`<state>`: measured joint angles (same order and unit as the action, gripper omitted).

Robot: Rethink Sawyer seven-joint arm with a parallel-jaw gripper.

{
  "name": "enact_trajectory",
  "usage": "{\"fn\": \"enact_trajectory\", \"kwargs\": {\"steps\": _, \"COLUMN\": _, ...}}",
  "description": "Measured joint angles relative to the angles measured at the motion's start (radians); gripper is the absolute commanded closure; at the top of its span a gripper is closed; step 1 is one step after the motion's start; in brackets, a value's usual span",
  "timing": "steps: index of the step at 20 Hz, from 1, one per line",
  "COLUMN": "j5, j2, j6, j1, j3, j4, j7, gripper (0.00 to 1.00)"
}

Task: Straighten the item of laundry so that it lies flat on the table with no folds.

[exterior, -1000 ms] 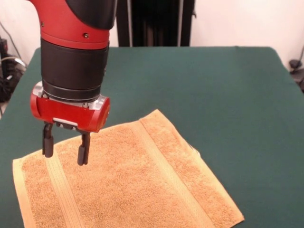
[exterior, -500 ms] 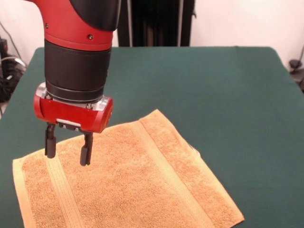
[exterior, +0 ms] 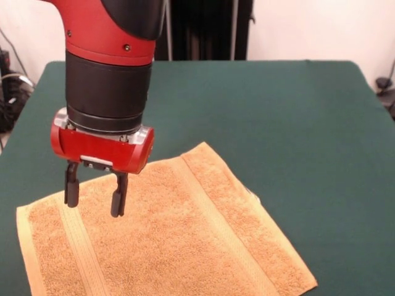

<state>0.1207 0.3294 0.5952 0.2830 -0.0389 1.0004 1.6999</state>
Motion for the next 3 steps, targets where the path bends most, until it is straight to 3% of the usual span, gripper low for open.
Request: {"fn": "enact_trajectory", "kwargs": {"steps": 3, "j5": 0.000, "j2": 0.000, "j6": 0.000, "j1": -0.001, "j3": 0.000, "j4": -0.005, "j7": 0.000, "gripper": 0.00}}
